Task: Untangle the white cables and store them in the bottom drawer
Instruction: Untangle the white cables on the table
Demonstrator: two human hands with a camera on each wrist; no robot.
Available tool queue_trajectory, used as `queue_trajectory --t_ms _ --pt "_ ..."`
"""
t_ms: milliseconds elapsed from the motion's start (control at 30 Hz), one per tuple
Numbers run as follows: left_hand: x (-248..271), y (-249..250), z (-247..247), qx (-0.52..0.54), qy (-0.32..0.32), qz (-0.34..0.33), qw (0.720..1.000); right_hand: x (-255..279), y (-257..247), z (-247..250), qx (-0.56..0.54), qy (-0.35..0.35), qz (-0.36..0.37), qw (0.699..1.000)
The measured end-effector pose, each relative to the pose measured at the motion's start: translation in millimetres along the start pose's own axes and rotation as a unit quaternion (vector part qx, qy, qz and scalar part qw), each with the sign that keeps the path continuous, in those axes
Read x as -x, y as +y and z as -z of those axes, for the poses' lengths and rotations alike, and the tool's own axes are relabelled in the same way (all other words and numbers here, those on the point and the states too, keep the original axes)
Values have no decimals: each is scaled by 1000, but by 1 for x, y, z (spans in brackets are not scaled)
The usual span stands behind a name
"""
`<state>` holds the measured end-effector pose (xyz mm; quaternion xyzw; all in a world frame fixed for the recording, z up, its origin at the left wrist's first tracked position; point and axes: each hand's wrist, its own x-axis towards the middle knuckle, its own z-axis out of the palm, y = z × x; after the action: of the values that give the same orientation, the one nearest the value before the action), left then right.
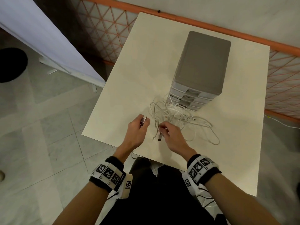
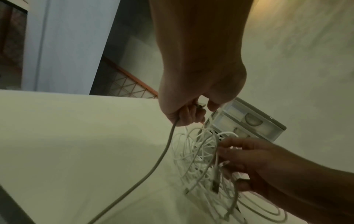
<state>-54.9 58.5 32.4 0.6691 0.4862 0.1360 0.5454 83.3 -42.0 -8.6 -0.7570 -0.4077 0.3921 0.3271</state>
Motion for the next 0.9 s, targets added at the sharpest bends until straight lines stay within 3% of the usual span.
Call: queue_trajectory --t_ms 300,567,700,800,900 --pt "-11 0 -30 30 -62 -10 998 11 -7 6 -91 61 22 994" --pt "-14 9 -25 42 -56 -38 997 12 -22 12 -134 110 21 985" --pt "-9 16 -12 38 -56 -52 996 8 -20 18 -95 147 33 984" --pt "-1 31 2 66 -15 -72 995 5 -17 30 -37 179 -35 982" --pt "5 47 14 129 0 -64 990 5 -8 44 94 122 -141 978"
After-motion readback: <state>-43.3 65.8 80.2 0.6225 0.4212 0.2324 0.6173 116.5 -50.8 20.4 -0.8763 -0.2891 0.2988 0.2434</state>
